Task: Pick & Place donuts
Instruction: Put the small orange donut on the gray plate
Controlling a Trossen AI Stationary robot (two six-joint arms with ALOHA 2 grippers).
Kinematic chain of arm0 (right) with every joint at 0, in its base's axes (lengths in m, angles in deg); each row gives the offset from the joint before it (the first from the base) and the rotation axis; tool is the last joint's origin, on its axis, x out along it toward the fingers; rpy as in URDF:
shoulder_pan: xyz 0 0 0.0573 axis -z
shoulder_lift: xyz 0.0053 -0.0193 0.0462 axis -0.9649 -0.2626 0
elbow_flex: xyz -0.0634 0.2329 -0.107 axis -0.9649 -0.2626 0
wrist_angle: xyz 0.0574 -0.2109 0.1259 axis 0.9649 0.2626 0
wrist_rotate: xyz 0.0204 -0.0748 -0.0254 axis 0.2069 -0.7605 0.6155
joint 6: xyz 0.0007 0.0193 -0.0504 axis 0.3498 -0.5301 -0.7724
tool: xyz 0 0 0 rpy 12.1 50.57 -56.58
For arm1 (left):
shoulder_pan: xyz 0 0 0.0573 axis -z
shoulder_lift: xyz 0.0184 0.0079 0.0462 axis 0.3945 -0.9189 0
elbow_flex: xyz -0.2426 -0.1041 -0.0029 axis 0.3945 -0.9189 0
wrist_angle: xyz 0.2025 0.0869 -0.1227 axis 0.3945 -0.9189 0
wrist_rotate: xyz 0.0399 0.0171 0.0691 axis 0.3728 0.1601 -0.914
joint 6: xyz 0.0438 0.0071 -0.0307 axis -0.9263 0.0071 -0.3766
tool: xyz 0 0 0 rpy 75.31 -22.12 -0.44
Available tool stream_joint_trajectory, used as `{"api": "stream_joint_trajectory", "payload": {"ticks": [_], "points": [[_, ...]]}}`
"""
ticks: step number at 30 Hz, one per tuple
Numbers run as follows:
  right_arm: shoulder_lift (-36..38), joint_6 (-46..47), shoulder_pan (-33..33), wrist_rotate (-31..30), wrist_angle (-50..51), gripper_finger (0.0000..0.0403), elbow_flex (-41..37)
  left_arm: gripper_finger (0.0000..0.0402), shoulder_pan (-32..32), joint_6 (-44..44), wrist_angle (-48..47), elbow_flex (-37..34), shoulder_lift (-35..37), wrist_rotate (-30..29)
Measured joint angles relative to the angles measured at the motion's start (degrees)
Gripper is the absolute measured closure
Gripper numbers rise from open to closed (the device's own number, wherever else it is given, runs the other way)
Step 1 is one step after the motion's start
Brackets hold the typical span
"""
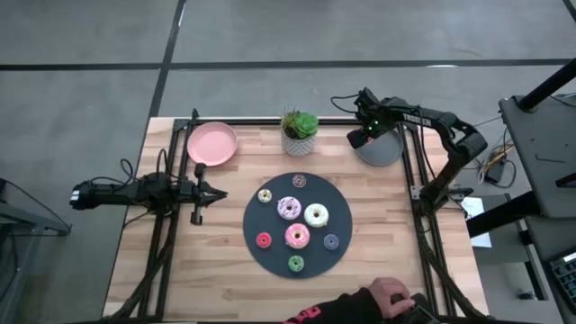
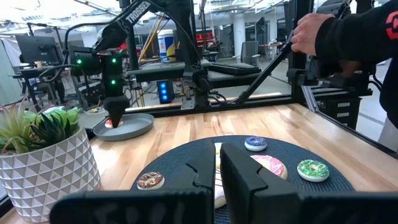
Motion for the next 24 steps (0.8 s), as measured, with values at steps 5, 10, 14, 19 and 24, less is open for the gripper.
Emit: {"api": "stream_joint_trajectory", "payload": {"ticks": [5, 10, 14, 19, 24], "points": [[-0.01, 0.01, 0.01, -1.14, -1.62, 0.0193, -0.80, 0.0402, 0.00, 0.01, 0.01, 0.00, 0.00, 0.00], [-0.02, 0.34, 0.01, -1.15, -3.38, 0.0193, -2.46, 0.0402, 0.00, 0.01, 0.01, 0.00, 0.00, 0.00], [-0.02, 0.38, -0.02, -1.14, -5.20, 0.0193, -3.70, 0.0402, -0.03, 0.00, 0.01, 0.00, 0.00, 0.00], [-0.02, 0.38, -0.02, -1.11, -6.24, 0.0193, -4.67, 0.0402, -0.04, -0.01, 0.01, 0.00, 0.00, 0.00], [-0.02, 0.36, -0.02, -1.10, -6.40, 0.0193, -5.01, 0.0402, -0.04, -0.01, 0.01, 0.00, 0.00, 0.00]]}}
